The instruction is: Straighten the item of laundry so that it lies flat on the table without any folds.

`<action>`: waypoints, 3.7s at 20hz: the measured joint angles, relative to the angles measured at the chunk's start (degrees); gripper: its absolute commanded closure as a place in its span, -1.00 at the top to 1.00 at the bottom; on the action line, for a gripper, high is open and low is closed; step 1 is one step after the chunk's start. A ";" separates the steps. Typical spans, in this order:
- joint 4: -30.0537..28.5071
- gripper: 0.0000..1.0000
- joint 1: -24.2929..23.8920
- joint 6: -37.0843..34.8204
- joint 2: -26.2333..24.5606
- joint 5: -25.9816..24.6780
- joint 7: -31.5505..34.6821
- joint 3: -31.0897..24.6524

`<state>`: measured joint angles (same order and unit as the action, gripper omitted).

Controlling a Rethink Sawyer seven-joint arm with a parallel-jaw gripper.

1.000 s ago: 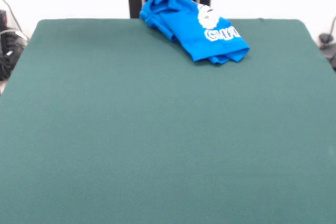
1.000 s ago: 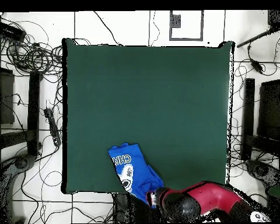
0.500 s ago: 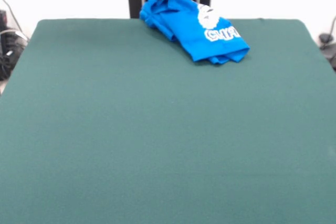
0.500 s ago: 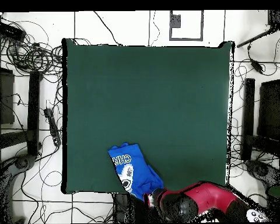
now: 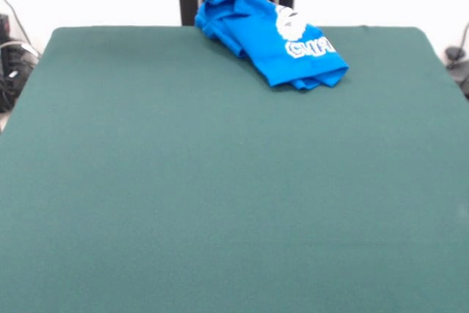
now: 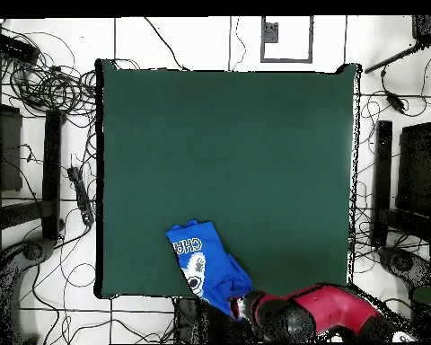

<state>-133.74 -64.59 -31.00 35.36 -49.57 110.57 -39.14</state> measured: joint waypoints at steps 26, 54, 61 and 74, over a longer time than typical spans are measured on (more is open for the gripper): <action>0.88 1.00 -1.65 -0.87 2.14 0.89 0.00 -0.39; 3.73 1.00 -1.74 -0.87 -4.33 -2.41 0.00 -0.37; 3.73 1.00 -2.07 -0.87 -3.68 -2.41 0.00 -0.37; 3.71 -1.00 -2.37 -0.87 -0.14 -2.43 0.00 -0.37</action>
<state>-130.03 -66.96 -31.87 35.23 -52.00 110.57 -39.52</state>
